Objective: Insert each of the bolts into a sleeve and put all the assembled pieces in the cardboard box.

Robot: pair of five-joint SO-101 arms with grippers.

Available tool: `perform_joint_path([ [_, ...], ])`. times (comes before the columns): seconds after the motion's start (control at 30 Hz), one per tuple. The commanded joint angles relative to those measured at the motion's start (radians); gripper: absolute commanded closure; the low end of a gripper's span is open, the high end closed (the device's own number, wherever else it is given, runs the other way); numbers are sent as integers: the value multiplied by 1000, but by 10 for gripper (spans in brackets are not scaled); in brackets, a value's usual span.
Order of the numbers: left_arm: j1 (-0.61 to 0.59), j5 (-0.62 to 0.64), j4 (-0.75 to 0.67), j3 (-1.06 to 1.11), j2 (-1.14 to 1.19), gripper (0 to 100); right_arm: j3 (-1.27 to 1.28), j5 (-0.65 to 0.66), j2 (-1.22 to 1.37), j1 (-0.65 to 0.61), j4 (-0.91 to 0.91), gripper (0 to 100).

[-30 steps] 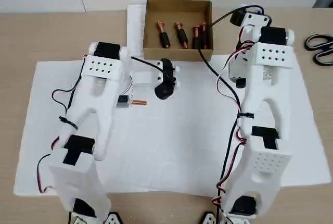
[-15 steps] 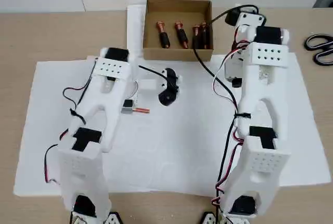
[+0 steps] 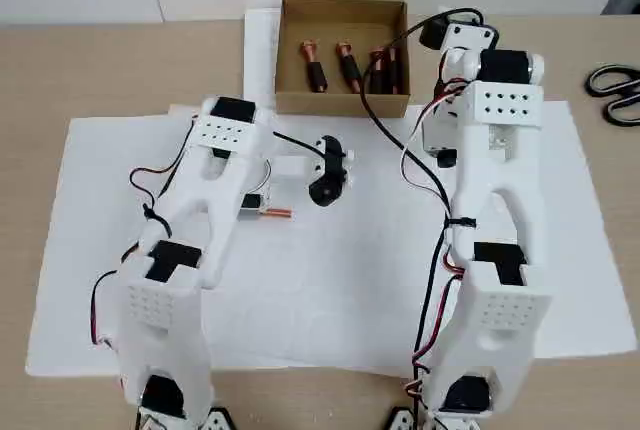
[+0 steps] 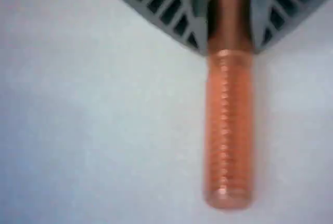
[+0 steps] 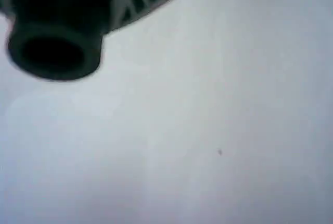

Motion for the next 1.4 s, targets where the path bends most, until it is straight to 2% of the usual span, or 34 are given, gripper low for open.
perform_joint_path([
  [0.0, 12, -34, -25, -7, -8, 987, 0, 6, -74, -2, 4, 995],
  [0.2, 12, -3, -29, -12, -9, 913, 0, 6, -74, -2, 4, 995],
  [0.47, 15, 32, -29, -50, -18, 909, 0, 6, -74, -2, 2, 995],
  [0.67, 9, 68, 101, -216, -18, 911, 0, 6, -74, -2, 2, 995],
  [0.9, 9, 262, 138, -354, -18, 913, 0, 9, -74, 1, 2, 995],
  [1.03, 8, 571, 138, -478, -18, 913, 0, 12, -70, 2, 2, 995],
  [1.13, 6, 956, 140, -572, -18, 912, 0, 12, -70, 2, 1, 995],
  [1.2, -5, 1240, 140, -591, -18, 910, 0, 12, -68, 2, 1, 995],
  [1.27, -9, 1471, 140, -591, -23, 910, 0, 12, -68, 1, 1, 995],
  [1.33, -18, 1625, 141, -585, -58, 911, 0, 12, -68, 1, -7, 995],
  [1.37, -25, 1663, 141, -581, -86, 911, 0, 12, -68, 1, -8, 995],
])
